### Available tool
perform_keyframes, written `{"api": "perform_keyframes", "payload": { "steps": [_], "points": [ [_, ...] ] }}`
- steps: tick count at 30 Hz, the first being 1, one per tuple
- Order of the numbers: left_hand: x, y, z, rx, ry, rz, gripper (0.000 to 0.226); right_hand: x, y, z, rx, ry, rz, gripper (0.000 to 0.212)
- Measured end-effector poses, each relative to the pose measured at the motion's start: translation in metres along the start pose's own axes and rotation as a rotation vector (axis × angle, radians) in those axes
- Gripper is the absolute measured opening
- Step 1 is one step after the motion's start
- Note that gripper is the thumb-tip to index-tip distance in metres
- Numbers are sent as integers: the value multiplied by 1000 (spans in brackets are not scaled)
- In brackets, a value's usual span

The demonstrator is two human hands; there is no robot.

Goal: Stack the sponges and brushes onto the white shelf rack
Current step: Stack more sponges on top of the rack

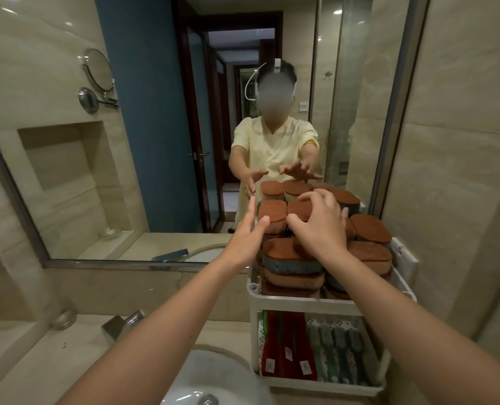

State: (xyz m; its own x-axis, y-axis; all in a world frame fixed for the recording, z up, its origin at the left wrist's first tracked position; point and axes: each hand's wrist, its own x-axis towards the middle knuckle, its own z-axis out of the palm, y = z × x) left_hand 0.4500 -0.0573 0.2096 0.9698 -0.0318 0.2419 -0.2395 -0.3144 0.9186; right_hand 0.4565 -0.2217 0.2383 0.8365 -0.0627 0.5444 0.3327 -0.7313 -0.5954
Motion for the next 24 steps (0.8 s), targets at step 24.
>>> {"api": "perform_keyframes", "payload": {
  "steps": [24],
  "points": [
    [-363,-62,-173,-109,1316,-271,22,-289,-219,163,740,-993,-352,52]
  ]
}}
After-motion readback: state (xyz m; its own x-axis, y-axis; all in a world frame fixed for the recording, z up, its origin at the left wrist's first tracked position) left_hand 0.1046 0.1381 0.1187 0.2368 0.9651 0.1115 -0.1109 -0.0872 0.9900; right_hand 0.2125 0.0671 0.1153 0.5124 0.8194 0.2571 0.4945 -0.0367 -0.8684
